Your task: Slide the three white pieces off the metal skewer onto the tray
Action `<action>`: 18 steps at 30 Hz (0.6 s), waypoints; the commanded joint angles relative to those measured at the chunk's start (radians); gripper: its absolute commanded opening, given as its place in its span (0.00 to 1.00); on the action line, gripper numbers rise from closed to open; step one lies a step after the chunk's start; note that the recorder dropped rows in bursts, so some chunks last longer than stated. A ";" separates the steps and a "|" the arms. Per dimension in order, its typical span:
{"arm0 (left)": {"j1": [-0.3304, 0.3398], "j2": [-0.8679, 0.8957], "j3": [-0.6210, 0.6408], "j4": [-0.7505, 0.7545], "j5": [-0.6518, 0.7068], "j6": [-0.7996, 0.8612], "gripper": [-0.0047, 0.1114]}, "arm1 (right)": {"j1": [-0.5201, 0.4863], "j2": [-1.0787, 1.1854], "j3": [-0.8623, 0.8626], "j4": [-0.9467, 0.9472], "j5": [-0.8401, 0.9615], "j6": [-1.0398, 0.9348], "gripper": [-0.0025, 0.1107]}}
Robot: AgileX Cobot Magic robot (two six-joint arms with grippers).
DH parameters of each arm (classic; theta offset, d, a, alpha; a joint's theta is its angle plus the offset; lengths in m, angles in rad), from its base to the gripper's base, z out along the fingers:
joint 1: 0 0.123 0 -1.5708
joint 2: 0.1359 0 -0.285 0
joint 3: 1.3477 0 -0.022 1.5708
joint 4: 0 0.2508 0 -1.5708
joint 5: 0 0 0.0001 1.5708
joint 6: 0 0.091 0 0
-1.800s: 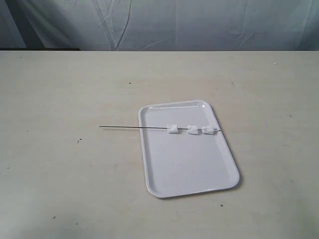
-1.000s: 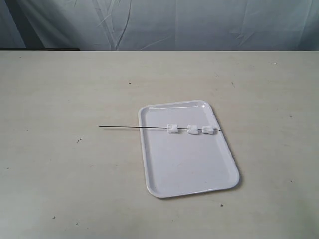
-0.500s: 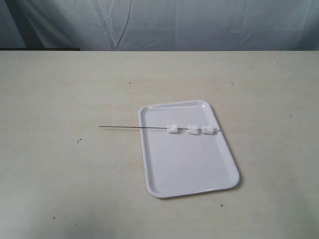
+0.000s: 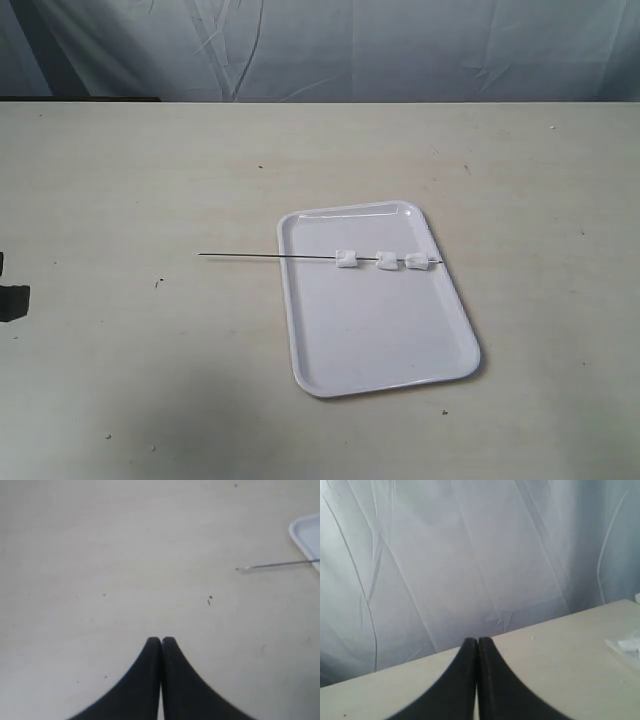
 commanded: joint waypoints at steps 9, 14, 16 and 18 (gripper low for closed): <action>-0.007 0.258 -0.191 -0.284 0.116 0.405 0.04 | -0.004 -0.004 -0.001 0.266 0.143 0.003 0.02; -0.007 0.386 -0.209 -0.670 0.129 0.976 0.04 | -0.004 0.003 -0.001 0.384 0.155 -0.028 0.02; -0.007 0.436 -0.225 -0.779 0.135 1.089 0.04 | -0.004 0.005 -0.001 0.406 0.144 -0.034 0.02; -0.007 0.485 -0.254 -0.783 0.155 1.087 0.04 | -0.004 0.005 -0.001 0.406 0.199 -0.075 0.02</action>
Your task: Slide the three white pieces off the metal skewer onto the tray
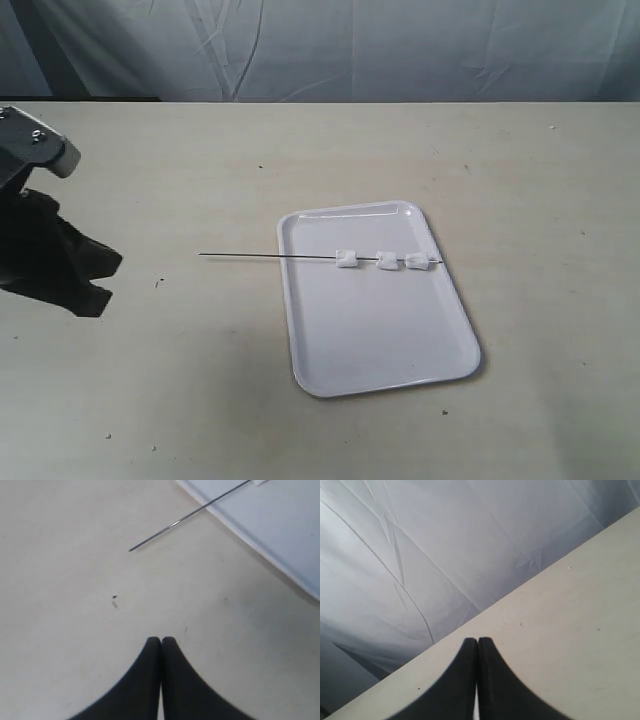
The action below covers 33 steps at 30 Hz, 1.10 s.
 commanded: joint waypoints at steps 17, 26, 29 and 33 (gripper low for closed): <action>-0.046 0.378 -0.253 0.000 0.108 0.074 0.04 | -0.004 0.464 -0.127 0.351 0.294 -0.562 0.02; -0.094 0.443 -0.336 0.019 0.064 0.117 0.04 | -0.004 0.782 -0.292 0.285 0.407 -0.667 0.02; -0.115 0.465 -0.374 0.025 0.064 0.221 0.09 | -0.004 0.872 -0.312 0.344 0.440 -0.742 0.02; -0.154 0.522 -0.409 0.037 0.015 0.355 0.16 | -0.004 0.970 -0.316 0.460 0.462 -0.885 0.02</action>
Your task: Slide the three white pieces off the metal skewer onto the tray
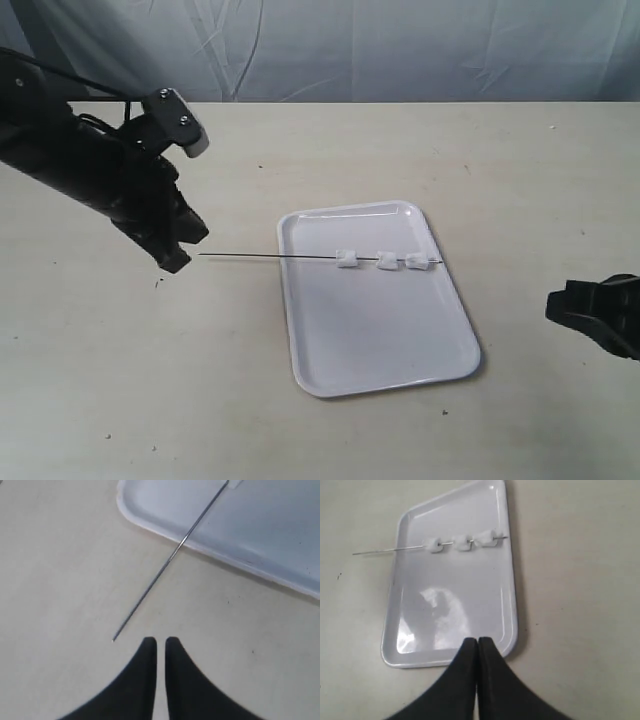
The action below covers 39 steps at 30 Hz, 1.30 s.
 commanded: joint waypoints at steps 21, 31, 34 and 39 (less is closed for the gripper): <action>-0.108 0.318 -0.230 0.014 -0.080 0.301 0.30 | -0.004 0.171 -0.053 0.275 0.105 -0.370 0.30; -0.108 0.381 -0.269 0.006 -0.030 0.302 0.37 | -0.004 0.171 -0.053 0.279 0.105 -0.370 0.31; -0.108 0.398 -0.273 0.006 -0.038 0.302 0.35 | -0.004 0.171 -0.053 0.279 0.103 -0.370 0.31; -0.108 0.427 -0.273 0.009 -0.041 0.302 0.25 | -0.004 0.171 -0.053 0.287 0.088 -0.370 0.31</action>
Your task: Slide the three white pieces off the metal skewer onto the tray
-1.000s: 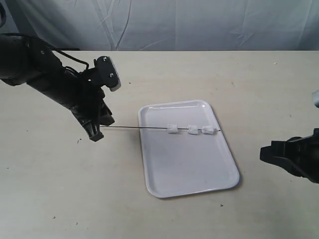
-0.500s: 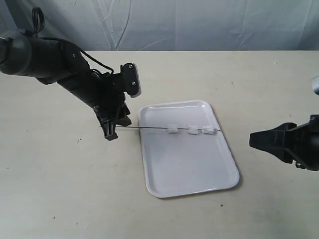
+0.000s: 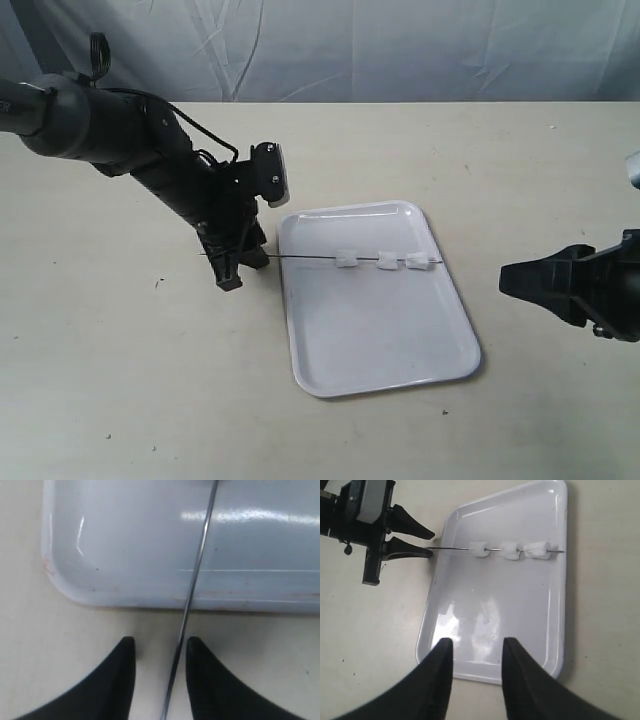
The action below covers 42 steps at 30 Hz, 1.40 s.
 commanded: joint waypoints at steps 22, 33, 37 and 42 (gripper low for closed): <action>0.066 -0.196 0.066 -0.561 0.661 -0.505 0.04 | -0.004 0.077 -0.069 0.274 0.016 -0.103 0.31; 0.068 -0.292 0.619 -1.098 0.569 -0.222 0.04 | -0.004 0.419 -0.163 0.375 0.275 -0.108 0.31; 0.066 -0.292 0.728 -1.140 0.619 -0.104 0.04 | -0.004 0.477 -0.163 0.405 0.304 -0.141 0.31; 0.066 -0.292 0.808 -1.140 0.661 -0.044 0.04 | -0.004 0.571 -0.163 0.435 0.360 -0.224 0.31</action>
